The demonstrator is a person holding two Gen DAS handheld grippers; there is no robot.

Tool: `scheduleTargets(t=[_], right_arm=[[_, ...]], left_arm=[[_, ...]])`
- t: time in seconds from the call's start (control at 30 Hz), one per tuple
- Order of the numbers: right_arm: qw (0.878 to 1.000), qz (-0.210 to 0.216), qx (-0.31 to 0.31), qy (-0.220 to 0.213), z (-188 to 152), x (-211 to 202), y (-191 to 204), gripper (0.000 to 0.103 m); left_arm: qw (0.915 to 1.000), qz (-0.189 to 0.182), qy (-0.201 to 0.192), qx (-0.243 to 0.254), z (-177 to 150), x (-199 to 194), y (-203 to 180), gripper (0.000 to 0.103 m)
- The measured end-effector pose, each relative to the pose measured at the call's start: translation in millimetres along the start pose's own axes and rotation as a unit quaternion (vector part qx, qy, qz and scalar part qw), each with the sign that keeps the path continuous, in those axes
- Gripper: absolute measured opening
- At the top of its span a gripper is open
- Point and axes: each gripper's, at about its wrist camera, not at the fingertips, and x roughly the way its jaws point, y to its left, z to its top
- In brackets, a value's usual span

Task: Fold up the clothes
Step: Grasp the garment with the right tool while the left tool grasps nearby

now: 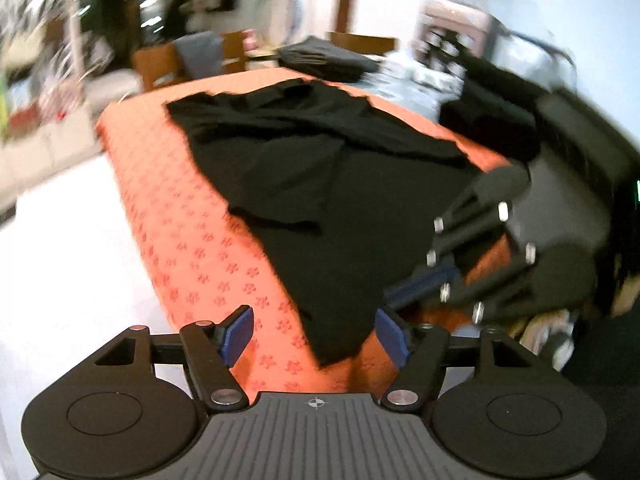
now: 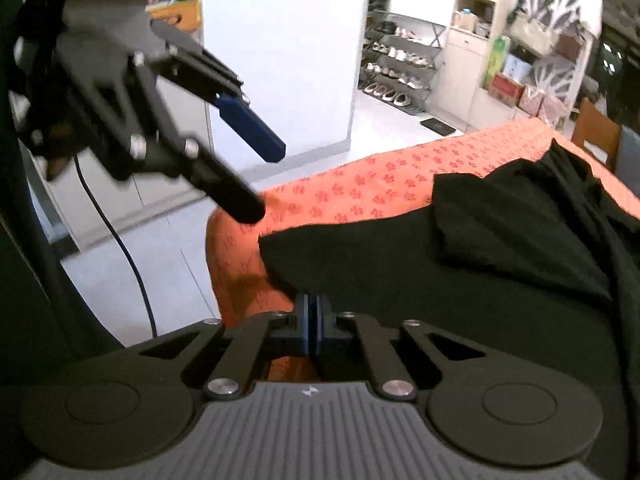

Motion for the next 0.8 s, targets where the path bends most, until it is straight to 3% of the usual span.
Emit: scheduleTargets(t=[0.17,0.37,0.53,0.67,0.73,0.77,0.8], right_arm=[[0.998,-0.003,0.051,-0.024,10,-17,-16,0.005],[0.993,-0.009,0.109,-0.046,18,-36,-41,0.005],[0.990,-0.012,0.131,-0.047,19,-39,-51,0.005],[0.989,-0.006,0.143,-0.050,20,-37,-54,0.005],[0.988,-0.003,0.148,-0.051,21,-36,-56,0.005],[0.987,-0.004,0.150,-0.052,20,-37,-55,0.005],[0.987,-0.005,0.152,-0.053,20,-38,-55,0.005]], left_arm=[[0.9964,-0.010,0.005,0.084,5,14,-8,0.072],[0.9865,0.013,-0.010,0.163,3,35,-11,0.072],[0.9665,0.029,-0.024,0.254,6,46,-19,0.072],[0.9491,0.026,-0.056,0.309,14,50,-33,0.070],[0.9412,0.023,-0.071,0.330,16,51,-40,0.060],[0.9375,0.019,-0.077,0.339,17,51,-42,0.044],[0.9346,0.014,-0.079,0.347,17,52,-45,0.019]])
